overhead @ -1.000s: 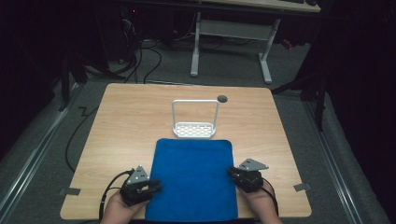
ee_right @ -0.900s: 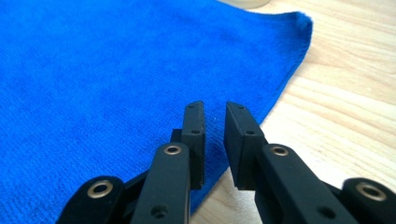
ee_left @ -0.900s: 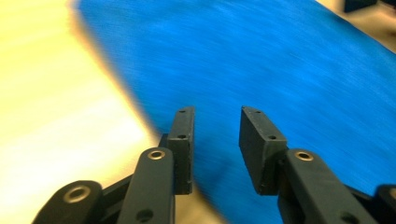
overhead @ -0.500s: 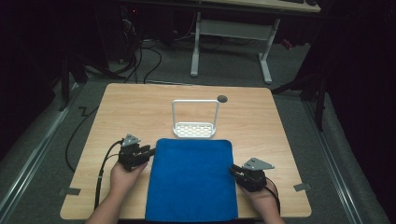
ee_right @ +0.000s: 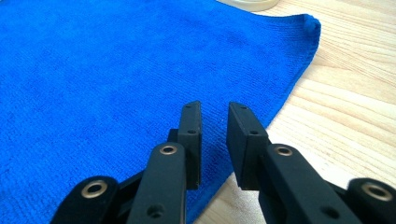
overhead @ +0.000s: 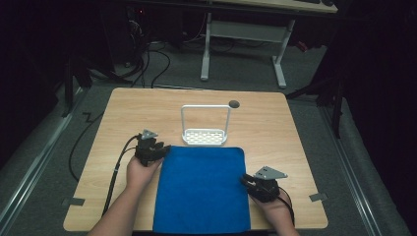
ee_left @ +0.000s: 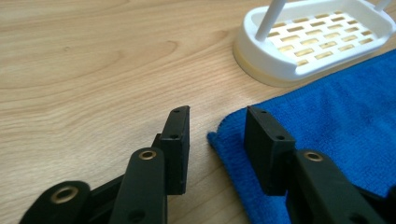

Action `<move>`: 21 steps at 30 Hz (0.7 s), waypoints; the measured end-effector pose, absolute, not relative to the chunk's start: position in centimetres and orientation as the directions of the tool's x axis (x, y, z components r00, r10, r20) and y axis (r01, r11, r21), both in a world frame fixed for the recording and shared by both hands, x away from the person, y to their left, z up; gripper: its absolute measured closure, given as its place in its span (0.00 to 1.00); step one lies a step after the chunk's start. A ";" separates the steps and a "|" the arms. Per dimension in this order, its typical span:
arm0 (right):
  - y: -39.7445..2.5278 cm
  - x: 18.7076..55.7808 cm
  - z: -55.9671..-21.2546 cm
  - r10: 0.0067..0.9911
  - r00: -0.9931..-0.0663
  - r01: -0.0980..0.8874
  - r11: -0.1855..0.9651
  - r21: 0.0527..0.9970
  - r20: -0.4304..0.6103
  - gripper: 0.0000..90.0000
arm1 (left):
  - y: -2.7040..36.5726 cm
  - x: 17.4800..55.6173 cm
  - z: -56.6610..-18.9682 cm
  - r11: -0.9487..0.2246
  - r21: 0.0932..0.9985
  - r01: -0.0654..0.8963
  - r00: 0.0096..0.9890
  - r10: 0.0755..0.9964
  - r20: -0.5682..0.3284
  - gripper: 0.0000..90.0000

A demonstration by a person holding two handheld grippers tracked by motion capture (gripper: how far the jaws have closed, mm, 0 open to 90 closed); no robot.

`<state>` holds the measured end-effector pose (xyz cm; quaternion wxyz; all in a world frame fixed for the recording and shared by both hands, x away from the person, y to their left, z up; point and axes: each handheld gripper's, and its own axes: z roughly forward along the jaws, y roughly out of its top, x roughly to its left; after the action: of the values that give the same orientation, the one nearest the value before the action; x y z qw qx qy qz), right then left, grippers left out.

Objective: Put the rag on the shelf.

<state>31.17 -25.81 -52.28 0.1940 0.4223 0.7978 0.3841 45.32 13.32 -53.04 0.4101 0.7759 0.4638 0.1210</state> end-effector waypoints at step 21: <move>-25.0 39.9 -52.2 0.925 -0.379 0.586 0.248 0.772 -0.010 0.58 | 12.2 44.2 -53.5 -0.331 0.761 0.558 0.585 0.807 -0.077 0.97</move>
<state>39.87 -24.96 -52.19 0.2414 0.5022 0.7521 0.3518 44.22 12.20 -53.51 0.3904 0.8001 0.4265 0.1597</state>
